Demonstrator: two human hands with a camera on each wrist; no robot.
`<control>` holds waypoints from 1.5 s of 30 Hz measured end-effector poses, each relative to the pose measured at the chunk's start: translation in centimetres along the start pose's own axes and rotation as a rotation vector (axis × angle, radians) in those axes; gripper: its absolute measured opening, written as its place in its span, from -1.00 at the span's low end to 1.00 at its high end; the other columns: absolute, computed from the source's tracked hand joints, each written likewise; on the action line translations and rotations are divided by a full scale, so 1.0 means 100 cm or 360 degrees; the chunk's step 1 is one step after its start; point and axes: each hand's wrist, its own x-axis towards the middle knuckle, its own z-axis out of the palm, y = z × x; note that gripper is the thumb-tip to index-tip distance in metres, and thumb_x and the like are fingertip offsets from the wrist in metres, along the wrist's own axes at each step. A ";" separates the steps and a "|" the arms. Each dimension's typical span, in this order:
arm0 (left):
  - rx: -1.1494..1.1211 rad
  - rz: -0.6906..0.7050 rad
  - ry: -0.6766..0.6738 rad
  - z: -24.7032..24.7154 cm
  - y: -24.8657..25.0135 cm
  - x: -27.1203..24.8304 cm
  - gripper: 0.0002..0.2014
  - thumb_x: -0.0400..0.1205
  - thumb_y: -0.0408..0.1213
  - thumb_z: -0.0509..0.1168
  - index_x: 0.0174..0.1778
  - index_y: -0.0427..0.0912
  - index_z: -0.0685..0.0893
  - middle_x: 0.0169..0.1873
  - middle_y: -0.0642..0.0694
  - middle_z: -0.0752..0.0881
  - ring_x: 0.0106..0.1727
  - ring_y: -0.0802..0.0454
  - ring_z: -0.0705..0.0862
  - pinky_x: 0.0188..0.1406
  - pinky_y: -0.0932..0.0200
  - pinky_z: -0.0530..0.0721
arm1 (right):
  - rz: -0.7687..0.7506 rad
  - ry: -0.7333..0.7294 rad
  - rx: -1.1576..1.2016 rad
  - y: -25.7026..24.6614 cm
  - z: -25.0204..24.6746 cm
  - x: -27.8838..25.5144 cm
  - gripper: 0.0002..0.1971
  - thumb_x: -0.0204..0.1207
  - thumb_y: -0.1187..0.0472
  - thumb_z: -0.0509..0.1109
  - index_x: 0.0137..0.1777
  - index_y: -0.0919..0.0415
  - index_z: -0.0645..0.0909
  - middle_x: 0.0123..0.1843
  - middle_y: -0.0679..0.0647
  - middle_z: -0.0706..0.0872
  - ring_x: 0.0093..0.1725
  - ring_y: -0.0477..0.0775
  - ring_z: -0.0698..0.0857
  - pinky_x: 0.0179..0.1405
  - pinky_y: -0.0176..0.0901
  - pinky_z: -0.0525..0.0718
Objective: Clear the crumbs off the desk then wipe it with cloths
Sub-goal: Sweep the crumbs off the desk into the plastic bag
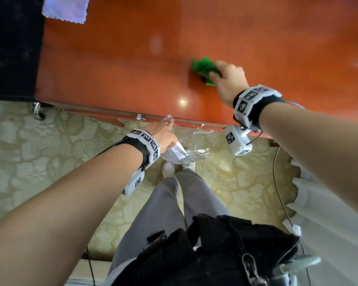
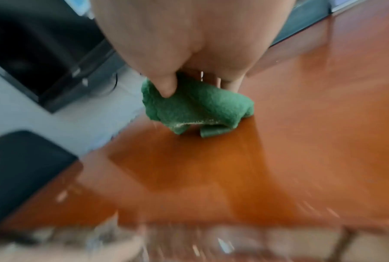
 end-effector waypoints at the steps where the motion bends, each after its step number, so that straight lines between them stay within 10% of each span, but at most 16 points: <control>1: -0.0008 -0.0003 -0.0015 0.000 0.000 0.000 -0.80 0.72 -0.31 0.30 0.15 0.07 0.71 0.71 -0.30 0.08 0.21 -0.28 0.70 -0.26 0.17 0.64 | -0.0023 -0.0121 -0.0092 0.004 0.011 -0.008 -0.73 0.70 0.22 0.20 0.31 0.24 0.61 0.09 0.19 0.75 0.07 0.24 0.69 -0.01 -0.12 0.57; 5: 0.0027 0.0012 0.0001 -0.003 0.002 -0.001 -0.78 0.73 -0.34 0.25 0.14 0.09 0.70 0.72 -0.27 0.09 0.17 -0.25 0.71 -0.33 0.19 0.51 | -0.0121 -0.0384 -0.0320 0.008 0.045 -0.052 -0.56 0.73 0.19 0.18 0.59 0.15 0.41 0.56 0.26 0.50 0.42 0.28 0.61 0.41 0.12 0.58; 10: 0.0059 0.0027 0.0064 -0.002 0.007 -0.003 -0.81 0.71 -0.27 0.28 0.19 0.02 0.71 0.45 -0.25 0.52 0.04 -0.10 0.63 -0.05 0.08 0.68 | -0.0243 -0.0614 -0.0382 0.005 0.057 -0.089 -0.79 0.75 0.12 0.13 0.22 0.14 0.56 -0.17 0.07 0.67 -0.23 0.13 0.66 -0.12 0.02 0.75; 16: 0.0007 0.0065 0.0109 0.004 0.011 -0.007 -0.69 0.64 -0.33 0.29 0.30 -0.12 0.67 0.43 -0.24 0.50 0.01 -0.12 0.68 -0.19 0.09 0.71 | 0.0038 -0.0549 -0.0212 0.013 0.051 -0.093 -0.85 0.76 0.18 0.12 0.11 0.15 0.52 -0.16 0.14 0.68 -0.35 0.07 0.65 -0.39 -0.12 0.65; 21: 0.0017 0.0083 0.0129 -0.002 0.025 -0.022 -0.76 0.67 -0.36 0.32 0.19 -0.02 0.74 0.72 -0.33 0.03 -0.06 -0.08 0.69 -0.17 0.14 0.73 | 0.0058 -0.0619 -0.0212 0.024 0.048 -0.117 -0.78 0.73 0.23 0.18 0.25 0.22 0.60 -0.06 0.14 0.73 -0.18 0.12 0.69 -0.17 -0.05 0.69; 24: 0.0094 0.0055 0.0177 0.005 0.036 -0.027 -0.78 0.68 -0.34 0.31 0.19 -0.05 0.74 0.72 -0.31 -0.03 0.47 -0.31 0.51 0.52 -0.17 0.47 | 0.0131 -0.0568 -0.0167 0.033 0.048 -0.136 -0.83 0.74 0.22 0.18 0.10 0.21 0.60 -0.14 0.10 0.69 -0.12 0.17 0.70 -0.35 -0.24 0.51; 26: 0.0134 0.0052 0.0172 0.011 0.041 -0.028 -0.80 0.66 -0.30 0.35 0.17 -0.01 0.74 0.72 -0.29 -0.05 0.68 -0.39 0.17 0.60 -0.26 0.25 | 0.0166 -0.0520 -0.0120 0.037 0.047 -0.147 -0.85 0.73 0.22 0.20 0.07 0.21 0.60 -0.11 0.12 0.70 -0.10 0.19 0.69 -0.36 -0.21 0.46; 29: 0.0117 0.0109 0.0103 0.019 0.045 -0.029 -0.75 0.64 -0.33 0.35 0.18 0.06 0.74 0.72 -0.32 -0.03 0.51 -0.30 0.49 0.23 0.01 0.69 | 0.0190 -0.0450 -0.0034 0.039 0.044 -0.160 -0.81 0.72 0.24 0.22 0.17 0.24 0.63 -0.06 0.11 0.70 -0.11 0.17 0.66 -0.24 -0.19 0.48; 36: 0.0110 0.0083 0.0036 0.024 0.053 -0.039 -0.70 0.61 -0.37 0.38 0.16 0.11 0.71 0.71 -0.34 -0.01 0.31 -0.31 0.67 0.00 0.01 0.80 | 0.0368 -0.0102 0.0182 0.047 0.023 -0.160 -0.73 0.72 0.25 0.20 0.33 0.20 0.63 0.08 0.25 0.73 0.06 0.29 0.69 0.15 0.10 0.69; 42: 0.0164 -0.0052 0.0067 0.020 0.079 -0.059 -0.68 0.67 -0.34 0.33 0.28 0.11 0.68 0.72 -0.28 -0.03 0.56 -0.28 0.45 0.61 -0.25 0.21 | 0.0250 -0.0164 0.0052 0.050 -0.002 -0.153 -0.74 0.70 0.26 0.22 0.29 0.23 0.66 0.02 0.20 0.72 -0.04 0.22 0.64 0.00 -0.07 0.64; 45: 0.0079 -0.0041 0.0076 0.015 0.083 -0.067 -0.64 0.66 -0.40 0.32 0.30 0.08 0.67 0.71 -0.35 -0.02 0.23 -0.17 0.72 0.03 0.02 0.77 | 0.0222 -0.0183 0.0044 0.046 -0.013 -0.153 -0.74 0.72 0.25 0.22 0.29 0.25 0.65 0.02 0.19 0.72 -0.03 0.26 0.68 0.04 -0.01 0.70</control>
